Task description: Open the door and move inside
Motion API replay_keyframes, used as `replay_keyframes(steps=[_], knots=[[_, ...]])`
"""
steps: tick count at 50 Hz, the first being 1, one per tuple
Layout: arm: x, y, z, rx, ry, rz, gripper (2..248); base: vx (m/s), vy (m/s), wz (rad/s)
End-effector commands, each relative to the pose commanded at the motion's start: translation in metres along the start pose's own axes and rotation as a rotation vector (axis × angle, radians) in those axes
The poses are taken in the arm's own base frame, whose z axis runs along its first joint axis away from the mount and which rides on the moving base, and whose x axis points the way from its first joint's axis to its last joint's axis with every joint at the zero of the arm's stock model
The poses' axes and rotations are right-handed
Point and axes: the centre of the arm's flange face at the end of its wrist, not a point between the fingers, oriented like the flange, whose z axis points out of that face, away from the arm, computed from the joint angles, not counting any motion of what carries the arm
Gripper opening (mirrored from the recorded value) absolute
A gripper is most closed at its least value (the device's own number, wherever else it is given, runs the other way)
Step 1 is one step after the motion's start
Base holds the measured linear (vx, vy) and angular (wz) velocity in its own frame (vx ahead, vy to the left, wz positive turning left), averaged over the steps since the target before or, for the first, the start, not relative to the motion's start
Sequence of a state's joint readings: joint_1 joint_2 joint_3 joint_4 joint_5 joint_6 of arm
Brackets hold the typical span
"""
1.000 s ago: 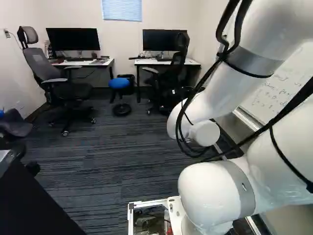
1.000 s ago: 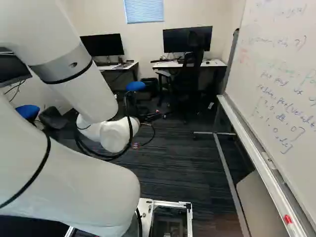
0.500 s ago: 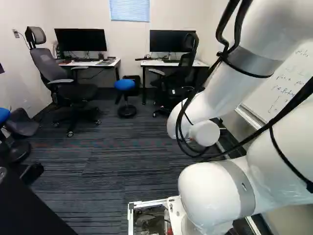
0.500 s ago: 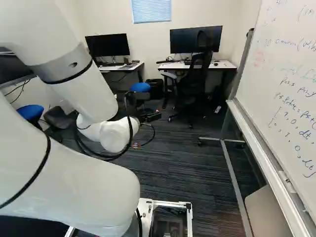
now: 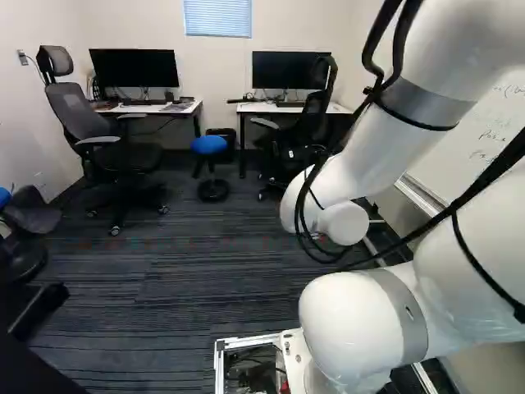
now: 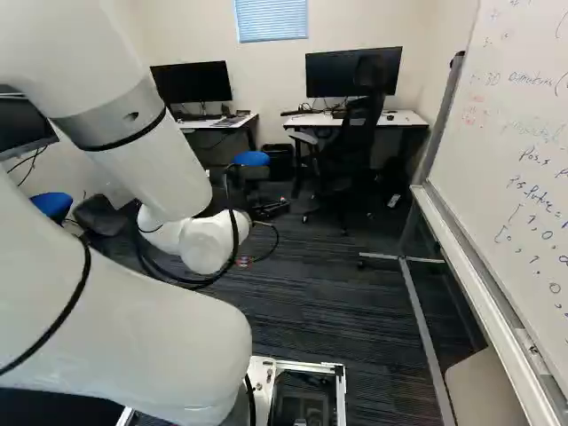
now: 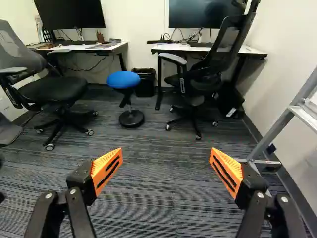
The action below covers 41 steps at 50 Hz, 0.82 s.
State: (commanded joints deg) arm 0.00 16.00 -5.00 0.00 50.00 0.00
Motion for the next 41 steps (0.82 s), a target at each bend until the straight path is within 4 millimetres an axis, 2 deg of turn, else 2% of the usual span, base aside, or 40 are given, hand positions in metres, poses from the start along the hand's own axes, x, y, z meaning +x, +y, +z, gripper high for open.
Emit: replay_keyframes(steps=[13,41], knots=[[0.0,0.0,0.0,0.0,0.0,0.0,247,0.069,0.004,0.001],[0.0,0.0,0.0,0.0,0.0,0.0,247,0.0,0.0,0.0]])
